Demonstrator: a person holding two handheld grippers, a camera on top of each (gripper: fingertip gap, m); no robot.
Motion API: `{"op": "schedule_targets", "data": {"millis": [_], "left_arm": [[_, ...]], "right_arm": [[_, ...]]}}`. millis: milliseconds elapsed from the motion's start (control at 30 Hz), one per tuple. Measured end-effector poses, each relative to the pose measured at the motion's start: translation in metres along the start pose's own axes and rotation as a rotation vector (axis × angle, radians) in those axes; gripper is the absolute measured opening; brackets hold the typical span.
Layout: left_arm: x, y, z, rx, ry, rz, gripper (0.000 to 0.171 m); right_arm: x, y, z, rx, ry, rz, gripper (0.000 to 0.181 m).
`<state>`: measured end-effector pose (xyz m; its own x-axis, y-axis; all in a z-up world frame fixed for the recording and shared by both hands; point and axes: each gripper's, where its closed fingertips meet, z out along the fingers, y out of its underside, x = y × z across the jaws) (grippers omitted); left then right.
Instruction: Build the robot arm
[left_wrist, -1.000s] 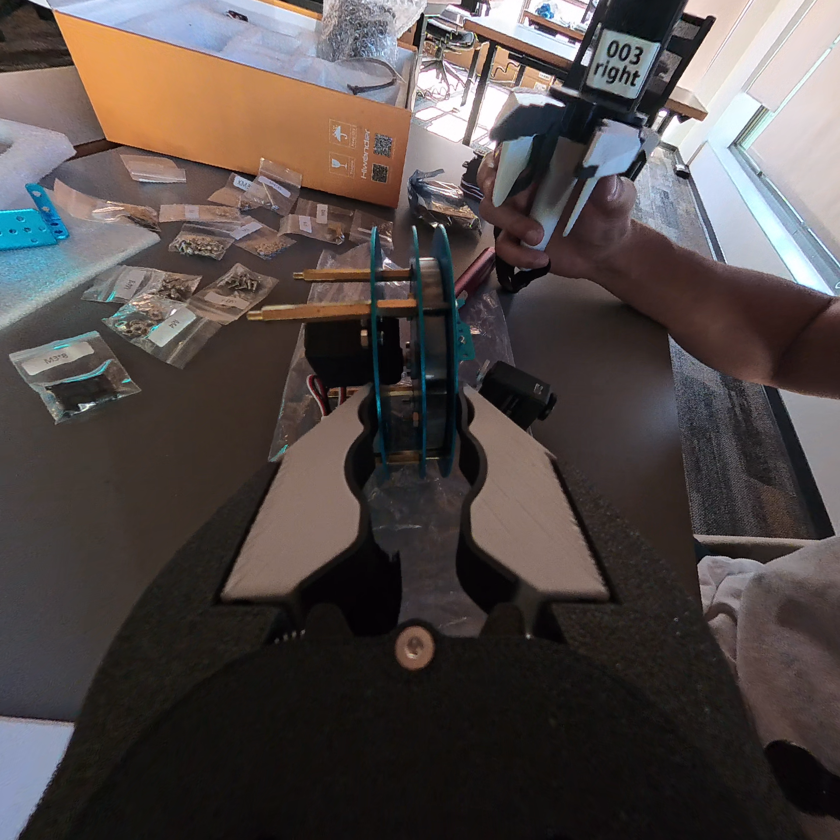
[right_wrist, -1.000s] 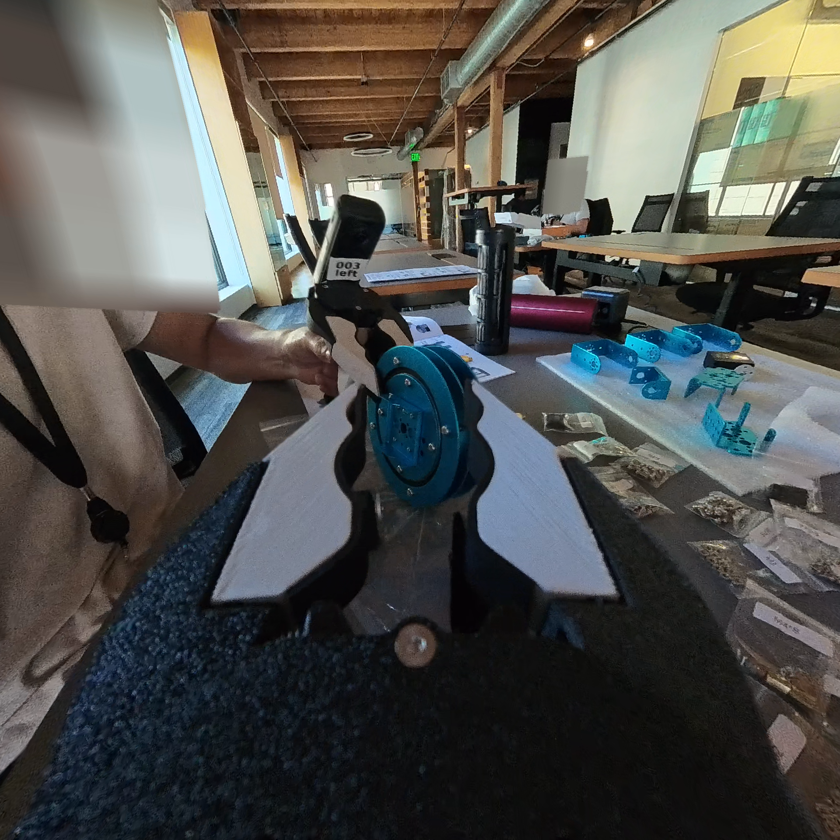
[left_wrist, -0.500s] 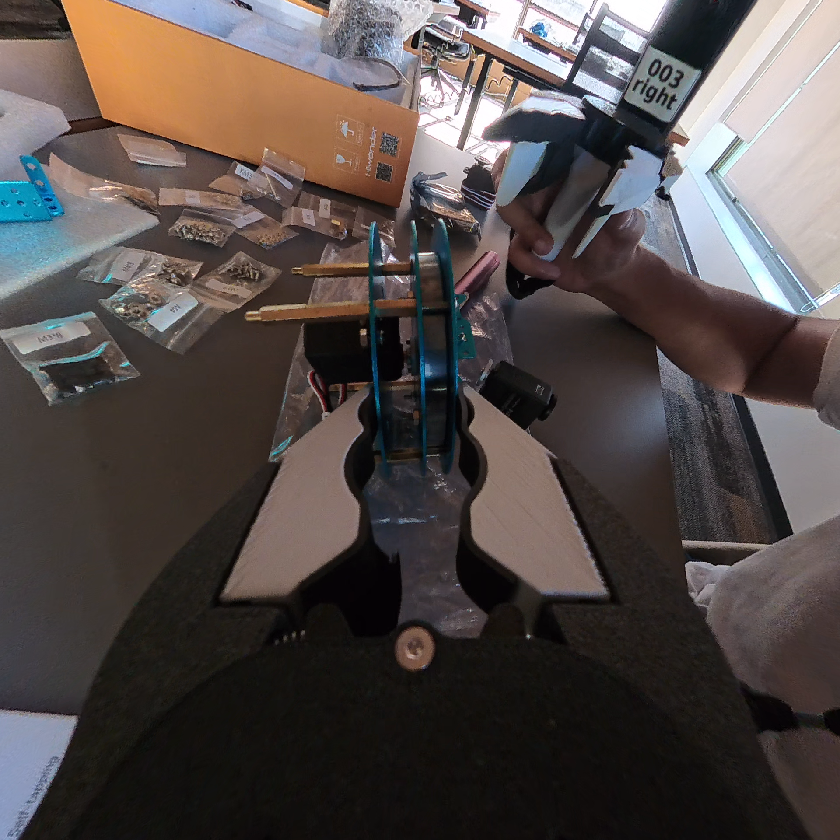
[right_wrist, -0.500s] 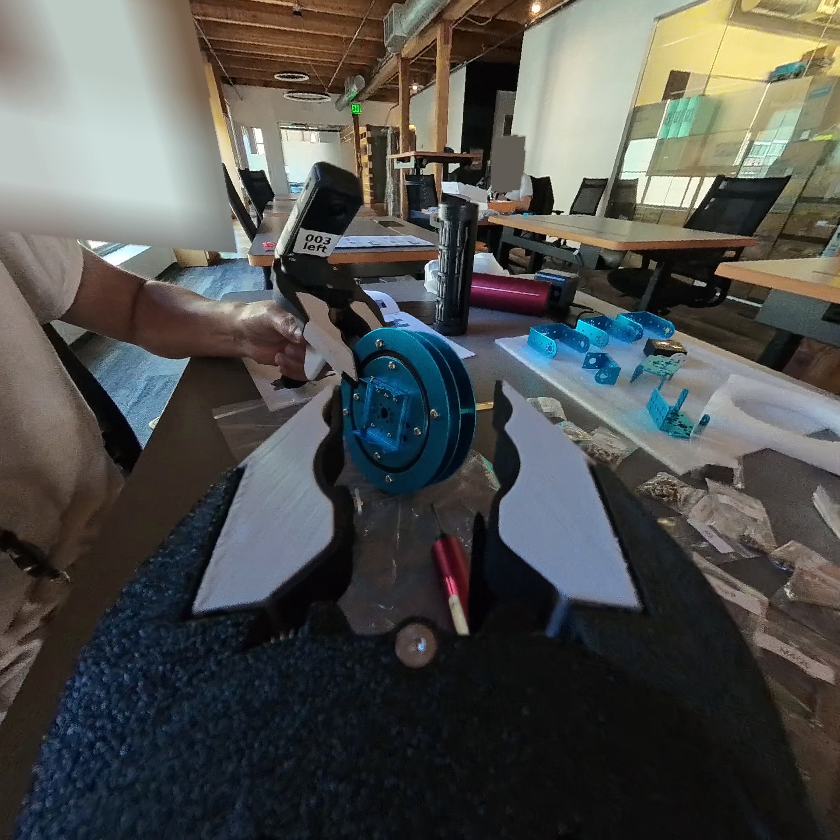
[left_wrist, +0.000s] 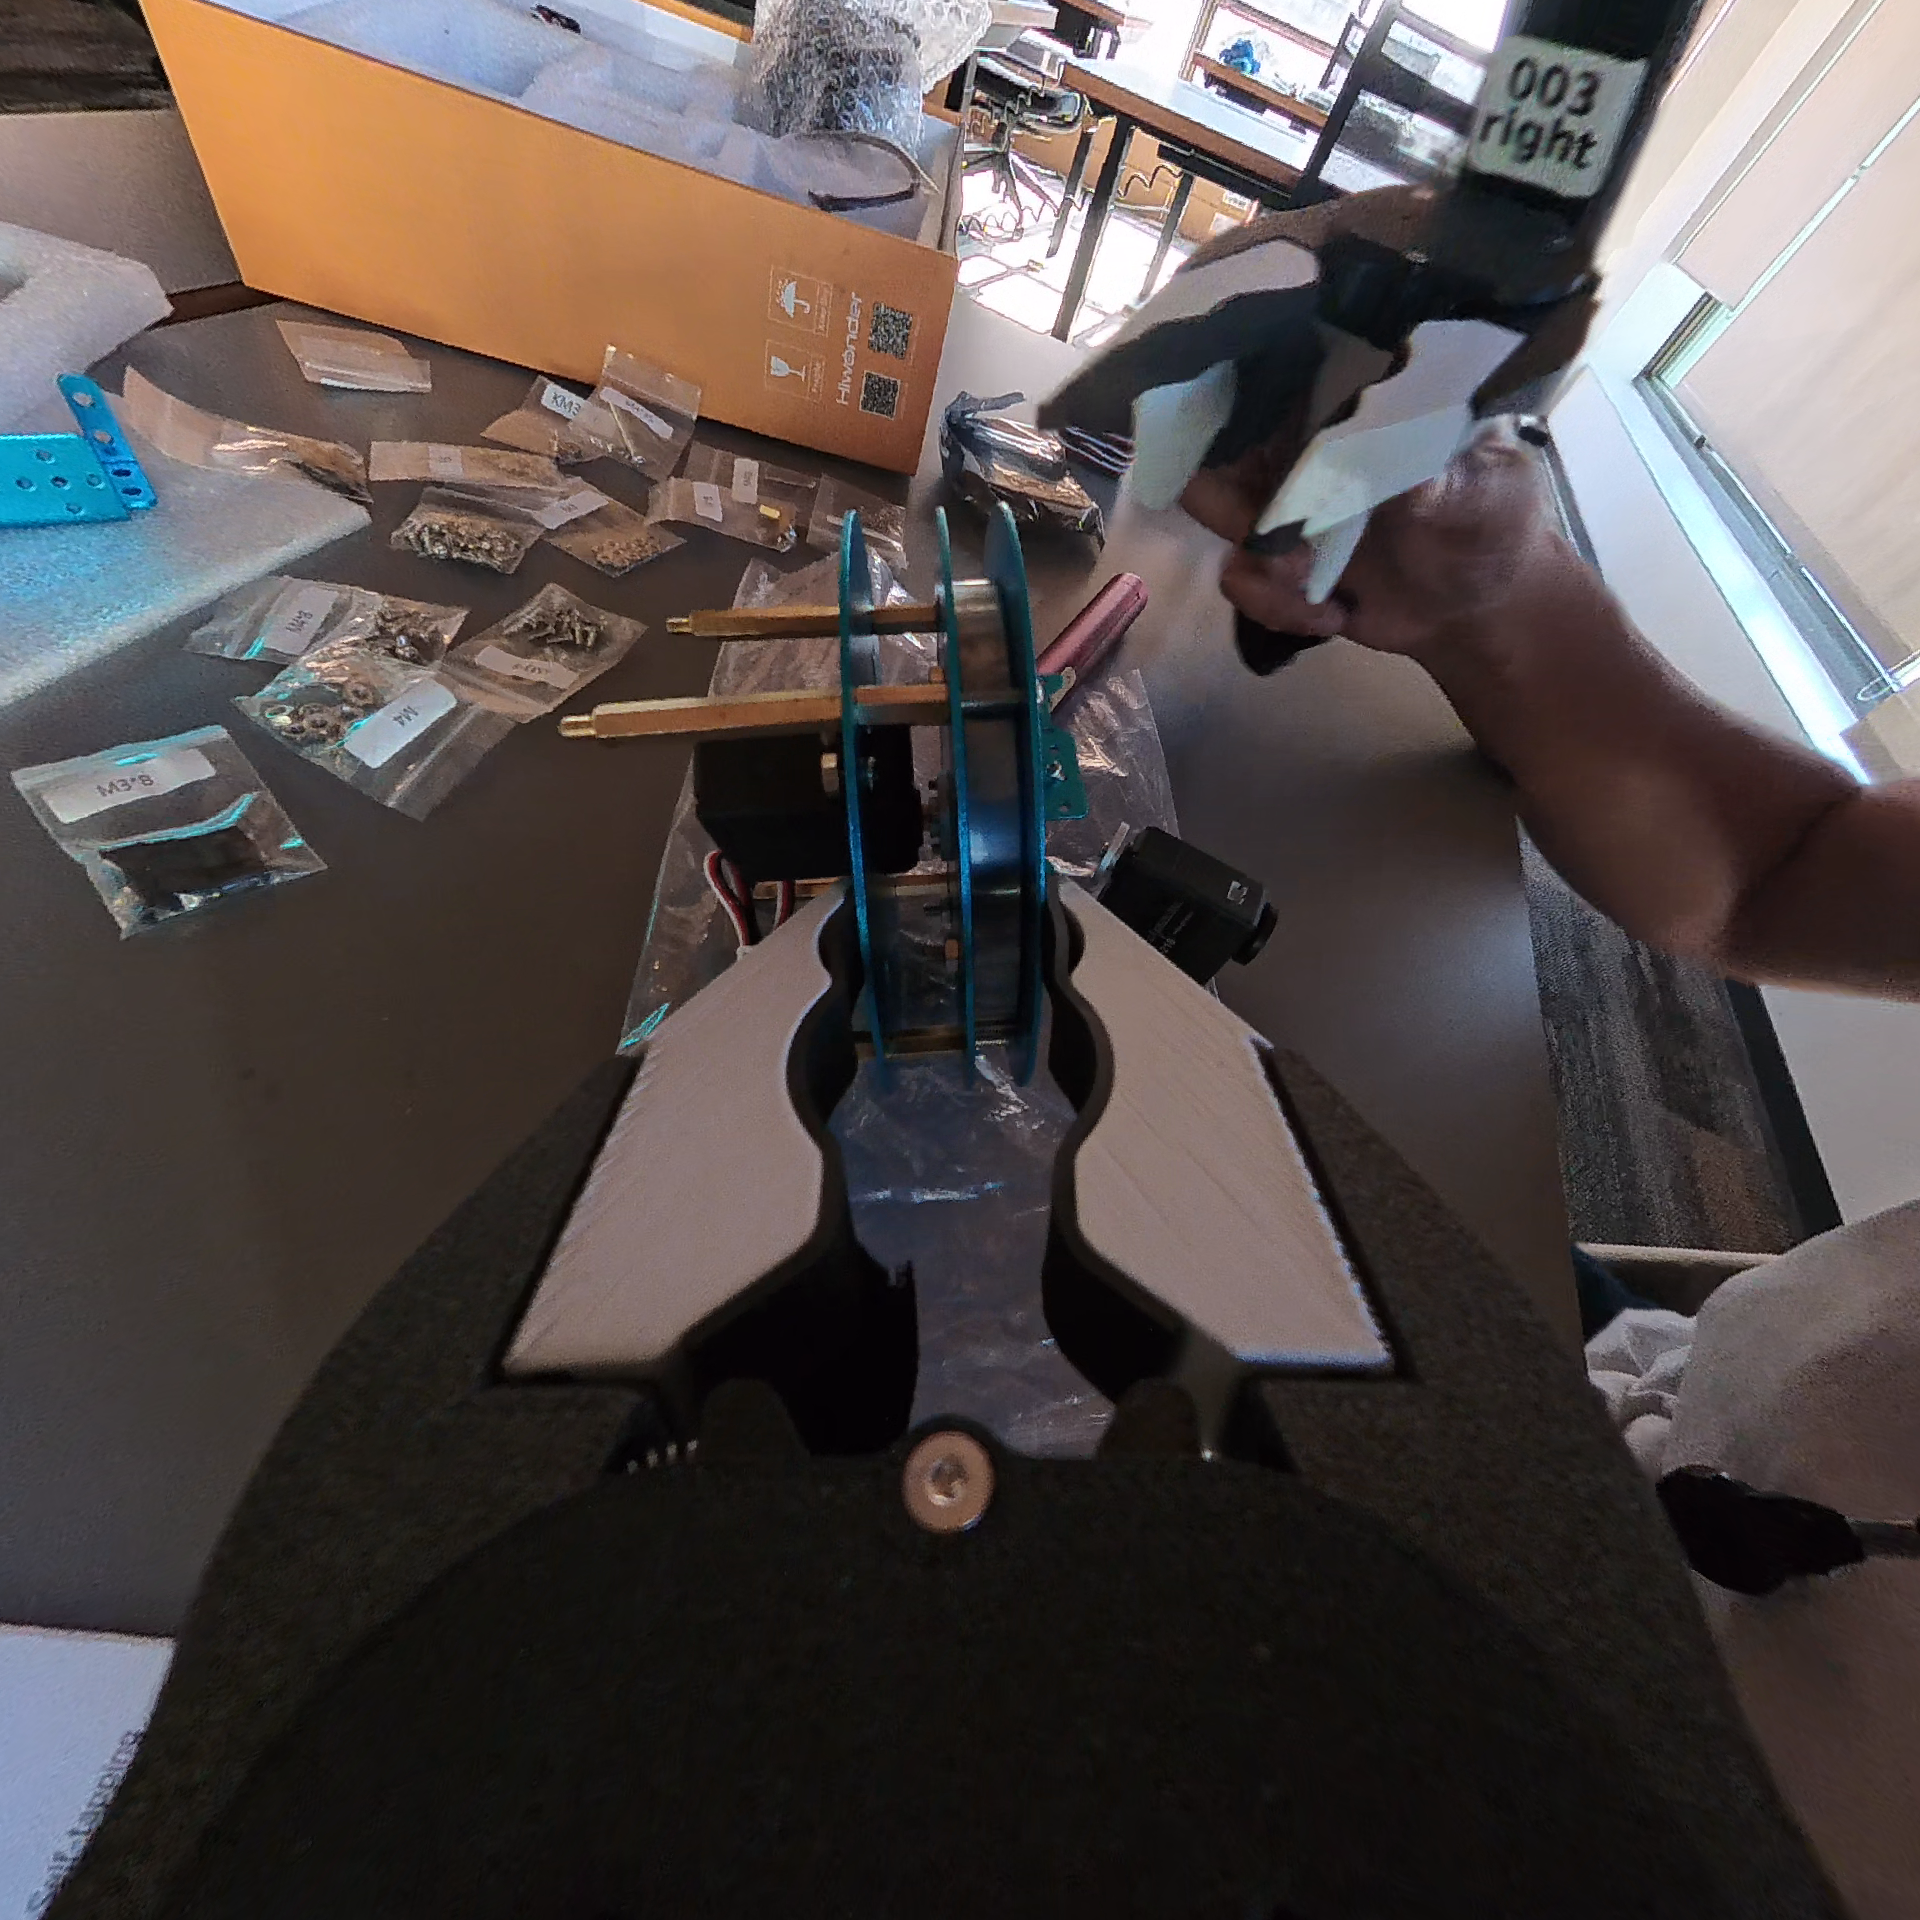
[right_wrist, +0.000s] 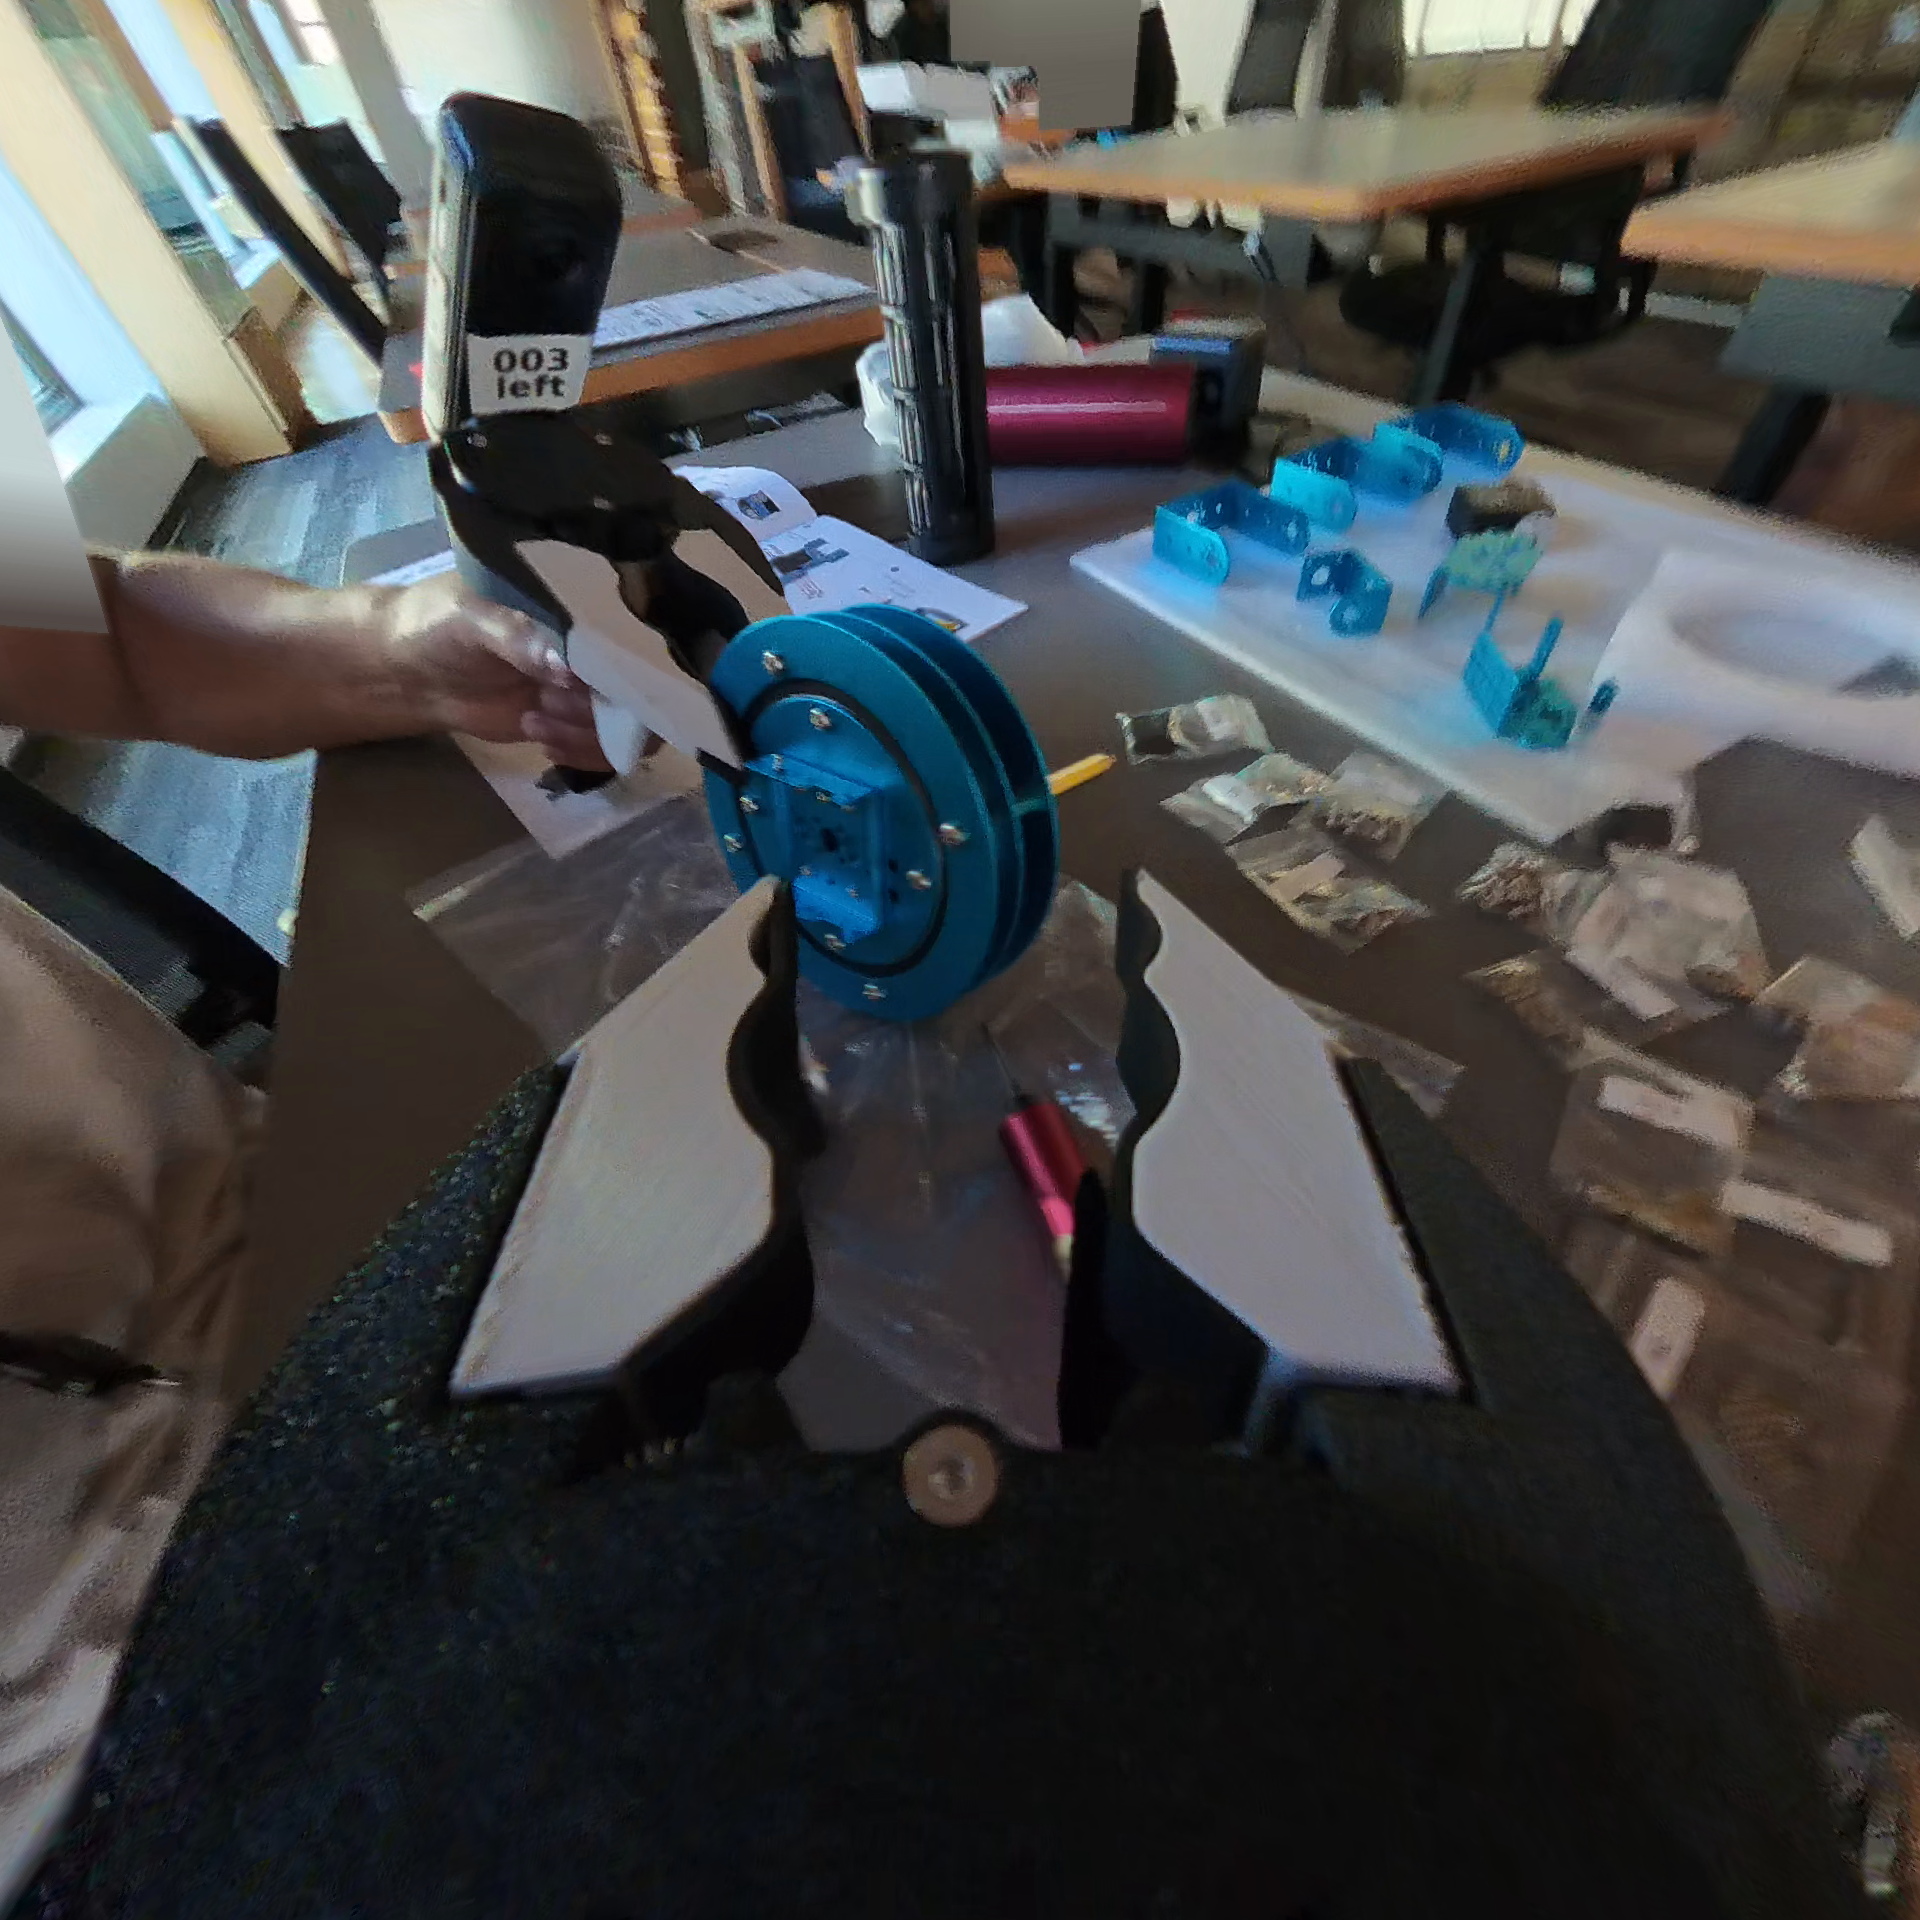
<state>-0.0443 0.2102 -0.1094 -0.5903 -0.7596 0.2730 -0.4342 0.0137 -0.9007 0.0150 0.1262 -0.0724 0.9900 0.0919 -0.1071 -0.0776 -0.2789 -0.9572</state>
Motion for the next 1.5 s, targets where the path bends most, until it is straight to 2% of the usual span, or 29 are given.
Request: {"op": "schedule_targets", "data": {"millis": [67,133,267,367,467,533,600,633,700,800,967,1100,1200,1233,1333,1500], "left_arm": [[0.000,-0.001,0.001,0.001,0.000,-0.005,0.032],[0.000,-0.002,0.001,0.006,-0.002,-0.011,0.032],[0.000,0.000,0.000,-0.007,-0.012,0.000,0.032],[0.000,0.000,0.000,0.000,-0.008,-0.011,0.032],[0.000,-0.001,0.001,0.002,-0.006,-0.016,0.032],[0.000,-0.001,0.001,0.003,-0.009,-0.011,0.032],[0.000,-0.002,0.002,0.008,-0.010,-0.013,0.032],[0.000,-0.003,0.002,0.010,-0.011,-0.012,0.032],[0.001,-0.003,0.002,0.006,-0.018,0.003,0.032],[0.003,0.000,0.001,-0.004,-0.018,0.026,0.032],[0.002,-0.001,0.002,0.001,-0.014,0.018,0.032],[0.000,0.000,0.001,-0.004,0.004,-0.030,0.032],[0.000,0.001,0.000,-0.005,0.009,-0.032,0.032],[0.000,0.001,0.001,-0.006,0.010,-0.031,0.032],[0.000,0.000,0.001,-0.009,0.018,-0.022,0.032],[-0.002,0.000,0.001,-0.019,0.074,-0.021,0.032]], "right_arm": [[-0.029,-0.008,0.003,-0.020,-0.017,0.072,0.059],[-0.043,-0.006,0.004,-0.074,0.082,0.118,0.060],[-0.049,0.007,0.004,-0.138,0.284,0.126,0.061],[-0.053,0.014,0.008,-0.139,0.317,0.167,0.055],[-0.047,0.032,0.008,-0.254,0.397,0.198,0.048],[-0.048,0.048,0.008,-0.385,0.449,0.240,0.057],[-0.057,0.065,0.007,-0.546,0.467,0.330,0.082],[-0.063,0.068,0.007,-0.586,0.464,0.375,0.085],[-0.073,0.066,0.011,-0.576,0.449,0.459,0.079],[-0.076,0.076,0.007,-0.646,0.510,0.519,0.081],[-0.069,0.075,0.017,-0.664,0.554,0.588,0.070],[-0.061,0.089,0.023,-0.779,0.568,0.591,0.058],[-0.064,0.099,0.035,-0.848,0.504,0.602,0.033],[-0.062,0.098,0.034,-0.849,0.507,0.587,0.024],[-0.068,0.085,0.030,-0.817,0.456,0.520,0.019],[-0.078,0.021,0.031,-0.450,0.167,0.388,0.019]]}}
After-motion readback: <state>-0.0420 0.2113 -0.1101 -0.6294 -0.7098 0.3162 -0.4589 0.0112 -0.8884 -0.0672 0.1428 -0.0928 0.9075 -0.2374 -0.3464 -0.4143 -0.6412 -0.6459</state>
